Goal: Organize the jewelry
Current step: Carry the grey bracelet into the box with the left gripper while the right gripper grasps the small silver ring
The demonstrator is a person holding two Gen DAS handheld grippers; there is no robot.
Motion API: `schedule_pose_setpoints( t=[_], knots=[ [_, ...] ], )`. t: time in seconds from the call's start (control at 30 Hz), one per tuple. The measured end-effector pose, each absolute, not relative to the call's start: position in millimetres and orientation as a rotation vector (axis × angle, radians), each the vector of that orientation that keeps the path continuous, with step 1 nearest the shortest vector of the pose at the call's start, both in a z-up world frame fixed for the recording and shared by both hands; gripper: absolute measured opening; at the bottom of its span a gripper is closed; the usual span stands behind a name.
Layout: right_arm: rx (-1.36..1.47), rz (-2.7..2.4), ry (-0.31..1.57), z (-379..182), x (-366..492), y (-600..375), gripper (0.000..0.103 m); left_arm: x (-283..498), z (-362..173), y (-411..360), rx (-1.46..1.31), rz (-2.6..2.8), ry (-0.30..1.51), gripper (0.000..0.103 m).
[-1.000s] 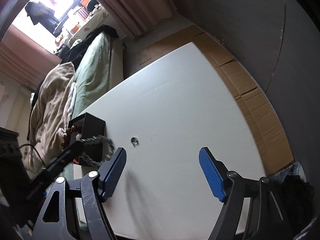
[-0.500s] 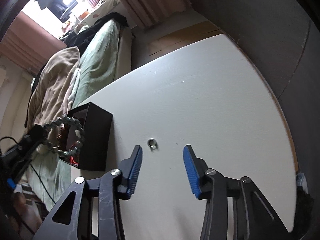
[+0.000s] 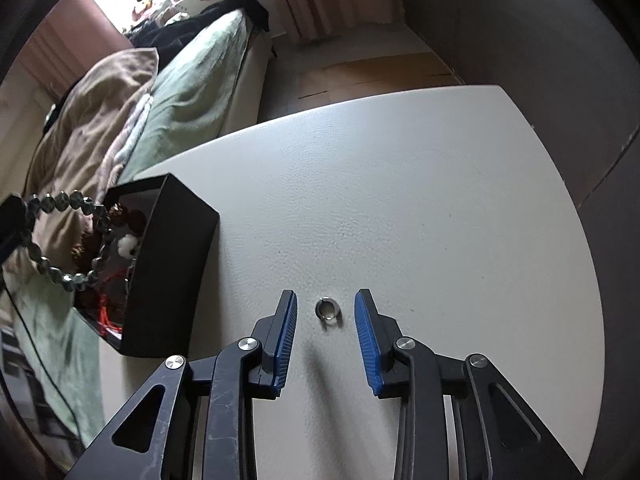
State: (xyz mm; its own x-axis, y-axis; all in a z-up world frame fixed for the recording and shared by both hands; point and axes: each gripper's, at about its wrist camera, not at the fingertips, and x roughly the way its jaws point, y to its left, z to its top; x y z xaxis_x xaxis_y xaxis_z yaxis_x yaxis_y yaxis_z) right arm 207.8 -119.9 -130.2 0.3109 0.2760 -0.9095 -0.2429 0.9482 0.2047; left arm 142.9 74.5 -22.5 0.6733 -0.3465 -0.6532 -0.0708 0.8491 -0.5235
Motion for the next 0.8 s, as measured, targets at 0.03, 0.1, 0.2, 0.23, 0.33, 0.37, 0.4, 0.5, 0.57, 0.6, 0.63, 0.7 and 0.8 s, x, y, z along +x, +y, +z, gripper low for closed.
schedule_pose_setpoints(
  t=[0.03,0.1,0.2,0.23,0.33,0.37,0.4,0.5,0.57,0.6,0.63,0.7,0.8],
  knots=[
    [0.002,0.338,1.205,-131,207,-116,0.029,143,-24,76,-0.554,-0.162,0.831,0.009],
    [-0.056,0.327,1.188,-131,206,-109,0.024,144,-26,77,-0.560,-0.156,0.837,0.009],
    [-0.129,0.310,1.170,-131,203,-103,0.015,147,-31,80,-0.566,-0.148,0.853,0.009],
    [-0.136,0.320,1.170,-130,202,-103,0.015,148,-33,81,-0.568,-0.146,0.863,0.009],
    [-0.109,0.347,1.173,-127,201,-104,0.015,152,-39,82,-0.566,-0.147,0.894,0.009],
    [-0.099,0.353,1.168,-124,200,-105,0.015,152,-40,82,-0.563,-0.149,0.900,0.009],
    [-0.082,0.363,1.156,-119,199,-107,0.015,152,-40,82,-0.561,-0.151,0.903,0.009],
    [-0.030,0.395,1.128,-108,198,-113,0.015,151,-35,83,-0.551,-0.151,0.896,0.010],
    [0.019,0.425,1.106,-98,194,-122,0.015,149,-33,85,-0.548,-0.147,0.884,0.010],
    [0.044,0.438,1.096,-93,193,-125,0.015,148,-31,85,-0.542,-0.137,0.882,0.011],
    [0.071,0.452,1.087,-89,192,-128,0.015,147,-30,86,-0.532,-0.129,0.882,0.014],
    [0.113,0.483,1.067,-80,188,-132,0.015,144,-28,86,-0.514,-0.122,0.889,0.048],
    [0.142,0.518,1.032,-67,183,-132,0.015,135,-20,93,-0.527,-0.108,0.838,0.082]
  ],
)
